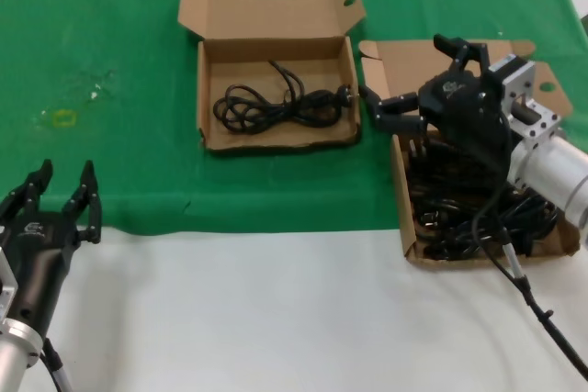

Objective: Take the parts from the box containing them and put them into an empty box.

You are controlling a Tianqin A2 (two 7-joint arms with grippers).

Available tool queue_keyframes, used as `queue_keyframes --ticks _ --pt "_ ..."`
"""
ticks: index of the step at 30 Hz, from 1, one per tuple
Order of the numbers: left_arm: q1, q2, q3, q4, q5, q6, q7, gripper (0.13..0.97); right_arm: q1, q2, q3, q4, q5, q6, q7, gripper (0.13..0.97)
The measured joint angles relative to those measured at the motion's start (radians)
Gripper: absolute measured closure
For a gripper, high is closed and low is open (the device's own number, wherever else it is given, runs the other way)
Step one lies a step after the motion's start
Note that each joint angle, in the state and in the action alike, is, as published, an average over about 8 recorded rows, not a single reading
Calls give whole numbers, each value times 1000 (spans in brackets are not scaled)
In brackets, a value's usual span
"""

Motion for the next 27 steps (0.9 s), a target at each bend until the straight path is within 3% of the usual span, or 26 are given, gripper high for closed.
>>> queue_keyframes --ticks 9,17,27 --pt "0 0 0 0 0 0 0 714 -80 -6 14 63 4 72 10 129" --pt "0 0 0 0 0 0 0 496 -152 -11 27 119 7 136 18 129" --pt "0 0 0 0 0 0 0 302 -241 -18 43 190 11 216 28 129"
